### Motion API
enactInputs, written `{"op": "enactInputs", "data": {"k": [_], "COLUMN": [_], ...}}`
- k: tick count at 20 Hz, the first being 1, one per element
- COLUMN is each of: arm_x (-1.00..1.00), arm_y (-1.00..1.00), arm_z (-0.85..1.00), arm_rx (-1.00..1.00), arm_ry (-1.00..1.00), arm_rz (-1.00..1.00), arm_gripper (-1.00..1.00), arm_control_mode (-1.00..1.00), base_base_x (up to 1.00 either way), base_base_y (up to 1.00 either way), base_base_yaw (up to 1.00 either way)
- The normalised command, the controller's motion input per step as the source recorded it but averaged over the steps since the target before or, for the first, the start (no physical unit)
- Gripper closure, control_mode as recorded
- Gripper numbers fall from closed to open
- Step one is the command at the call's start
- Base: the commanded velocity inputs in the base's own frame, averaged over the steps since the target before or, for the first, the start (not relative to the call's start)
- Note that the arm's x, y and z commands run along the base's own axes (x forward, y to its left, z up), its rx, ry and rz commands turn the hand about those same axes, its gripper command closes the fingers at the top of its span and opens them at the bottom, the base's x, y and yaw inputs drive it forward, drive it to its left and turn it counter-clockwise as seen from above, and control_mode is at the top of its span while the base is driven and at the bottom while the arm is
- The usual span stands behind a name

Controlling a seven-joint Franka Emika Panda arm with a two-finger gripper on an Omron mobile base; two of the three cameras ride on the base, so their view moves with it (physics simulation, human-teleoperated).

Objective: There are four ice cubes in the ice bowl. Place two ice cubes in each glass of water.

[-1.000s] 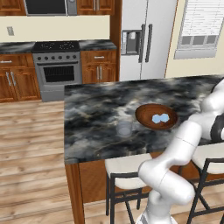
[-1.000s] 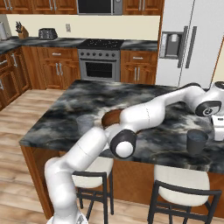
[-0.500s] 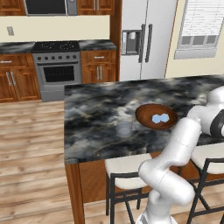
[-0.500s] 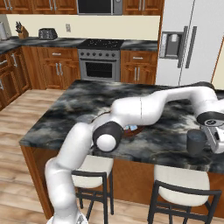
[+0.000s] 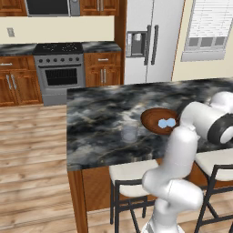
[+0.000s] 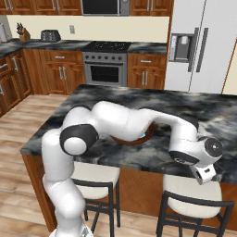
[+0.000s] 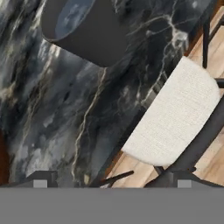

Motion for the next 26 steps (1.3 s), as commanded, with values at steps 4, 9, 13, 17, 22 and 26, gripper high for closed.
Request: {"op": "enactInputs", "data": {"k": [4, 9, 13, 17, 22, 26], "arm_x": [0.01, 0.01, 0.07, 0.02, 0.11, 0.09], "arm_y": [1.0, 1.0, 1.0, 1.0, 0.58, -0.11], "arm_z": [0.19, 0.72, 1.0, 0.99, 0.61, 0.1], "arm_rx": [-0.25, -0.36, -0.45, -0.53, -0.34, -0.05], "arm_ry": [-0.21, 0.0, 0.14, 0.27, 0.46, 0.45], "arm_rz": [0.2, 0.22, 0.23, 0.25, 0.32, 0.43], "arm_gripper": [-1.0, -1.0, -1.0, -1.0, -1.0, -1.0], "arm_control_mode": [-1.0, -1.0, -1.0, -1.0, -1.0, -1.0], "base_base_x": [0.0, 0.0, 0.0, 0.0, 0.0, 0.0], "base_base_y": [0.0, 0.0, 0.0, 0.0, 0.0, 0.0], "base_base_yaw": [0.0, 0.0, 0.0, 0.0, 0.0, 0.0]}}
